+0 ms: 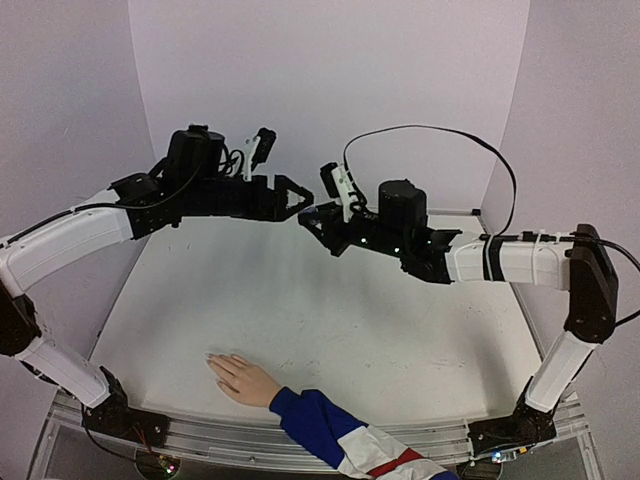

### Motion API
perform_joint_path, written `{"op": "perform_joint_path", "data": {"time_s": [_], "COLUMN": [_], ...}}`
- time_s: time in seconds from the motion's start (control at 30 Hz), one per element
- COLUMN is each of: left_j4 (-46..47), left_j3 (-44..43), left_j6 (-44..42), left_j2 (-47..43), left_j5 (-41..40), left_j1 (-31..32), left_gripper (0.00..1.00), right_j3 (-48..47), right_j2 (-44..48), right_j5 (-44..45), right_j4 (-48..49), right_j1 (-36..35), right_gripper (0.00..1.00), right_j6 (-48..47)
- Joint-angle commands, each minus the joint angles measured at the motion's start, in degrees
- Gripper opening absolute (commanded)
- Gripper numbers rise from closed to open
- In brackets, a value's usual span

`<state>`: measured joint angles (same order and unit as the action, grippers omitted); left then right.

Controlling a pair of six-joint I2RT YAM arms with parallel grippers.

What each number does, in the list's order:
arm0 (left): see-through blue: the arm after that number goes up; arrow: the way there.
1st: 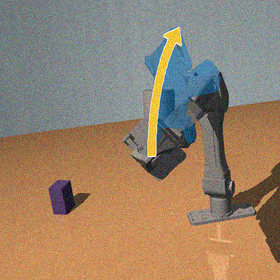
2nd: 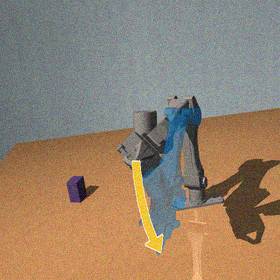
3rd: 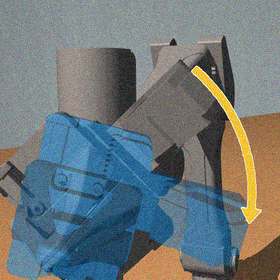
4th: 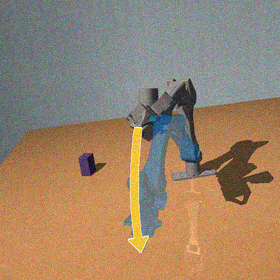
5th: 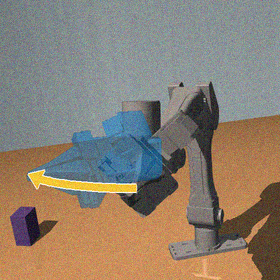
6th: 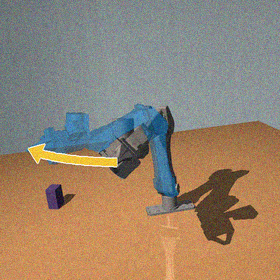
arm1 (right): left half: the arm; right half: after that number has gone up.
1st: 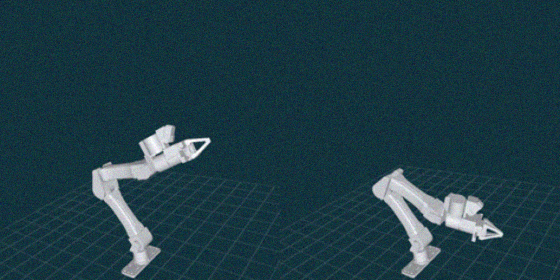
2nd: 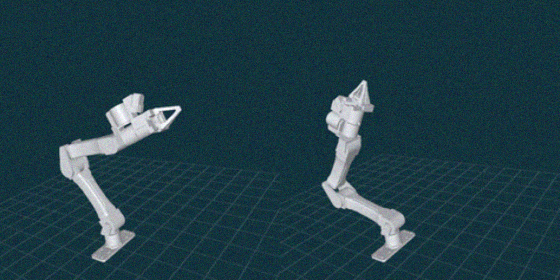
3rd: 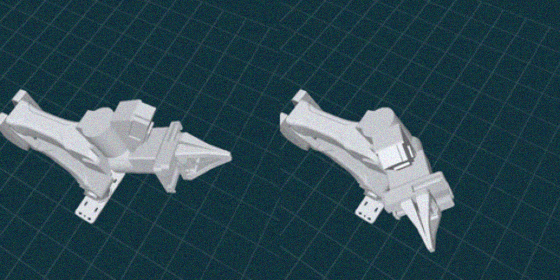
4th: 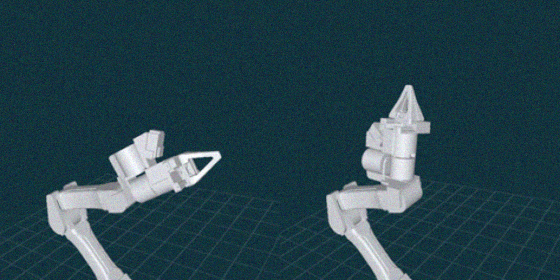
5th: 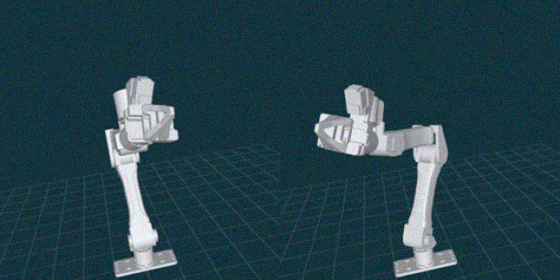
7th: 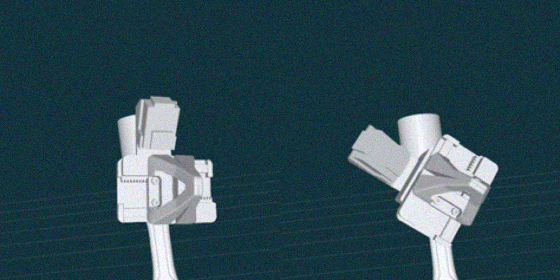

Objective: Paint the nails

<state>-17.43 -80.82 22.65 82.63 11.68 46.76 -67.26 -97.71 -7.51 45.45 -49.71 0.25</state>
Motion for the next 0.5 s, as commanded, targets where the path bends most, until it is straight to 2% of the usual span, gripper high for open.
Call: {"op": "perform_joint_path", "data": {"time_s": [0.0,0.07,0.17,0.47], "left_j4": [8.87,14.93,22.18,30.42], "left_j3": [5.91,9.9,12.52,9.29], "left_j6": [3.31,6.15,10.77,11.7], "left_j2": [-7.72,-9.55,-10.0,-4.28], "left_j5": [14.82,18.99,22.61,37.54], "left_j1": [-4.84,-7.51,-10.67,-10.73], "left_gripper": [0.91,0.91,0.91,0.75], "right_j3": [-2.82,-3.63,-6.38,-11.53], "right_j2": [2.71,-0.18,-4.14,-9.16], "right_j5": [-38.96,-48.32,-54.9,-54.57], "right_j4": [6.16,11.94,15.64,18.73], "right_j1": [4.61,5.14,5.15,5.74], "right_gripper": [0.0,0.0,0.0,0.0], "right_j6": [15.54,21.39,27.2,30.26]}}
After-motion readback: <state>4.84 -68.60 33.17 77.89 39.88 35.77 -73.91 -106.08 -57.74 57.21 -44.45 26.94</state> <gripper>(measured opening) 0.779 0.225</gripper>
